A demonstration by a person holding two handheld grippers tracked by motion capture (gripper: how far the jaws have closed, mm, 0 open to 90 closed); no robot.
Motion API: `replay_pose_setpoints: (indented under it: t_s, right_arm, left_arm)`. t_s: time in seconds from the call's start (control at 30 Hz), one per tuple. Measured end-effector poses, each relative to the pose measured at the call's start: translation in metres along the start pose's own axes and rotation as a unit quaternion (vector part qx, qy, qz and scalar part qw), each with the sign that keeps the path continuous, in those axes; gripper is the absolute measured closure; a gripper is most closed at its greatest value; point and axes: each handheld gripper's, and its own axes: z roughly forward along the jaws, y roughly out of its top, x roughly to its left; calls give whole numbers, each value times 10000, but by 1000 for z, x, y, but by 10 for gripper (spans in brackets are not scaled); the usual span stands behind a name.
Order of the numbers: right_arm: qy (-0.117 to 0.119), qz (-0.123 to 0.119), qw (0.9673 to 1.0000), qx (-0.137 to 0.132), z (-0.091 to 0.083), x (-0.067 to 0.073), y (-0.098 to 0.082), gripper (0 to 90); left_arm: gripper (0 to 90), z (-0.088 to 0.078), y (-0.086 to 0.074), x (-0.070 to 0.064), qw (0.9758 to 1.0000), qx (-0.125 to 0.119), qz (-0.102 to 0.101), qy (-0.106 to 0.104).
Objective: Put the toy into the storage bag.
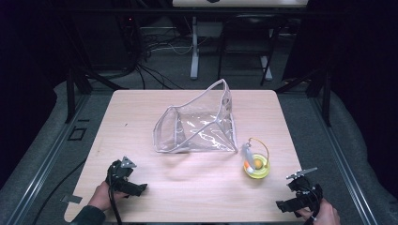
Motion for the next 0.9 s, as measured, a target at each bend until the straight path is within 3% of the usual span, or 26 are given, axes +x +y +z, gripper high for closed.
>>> replay_pose_setpoints:
  t_s: [0.2, 0.23, 0.37, 0.9]
  right_arm:
    - [24, -5, 10000, 71, 3, 1, 2, 0]
    - [6, -78, 9997, 221, 5, 1, 3, 4]
    - [42, -87, 9995, 303, 6, 4, 3, 3]
    - [43, -146, 9994, 320, -2, 3, 13, 0]
  left_arm:
    - [0, 0, 0, 0, 10000, 0, 18, -6]
    - [0, 0, 0, 0, 10000, 2, 21, -5]
    - [0, 0, 0, 0, 10000, 6, 18, -4]
    - [0, 0, 1, -1, 10000, 23, -23, 26]
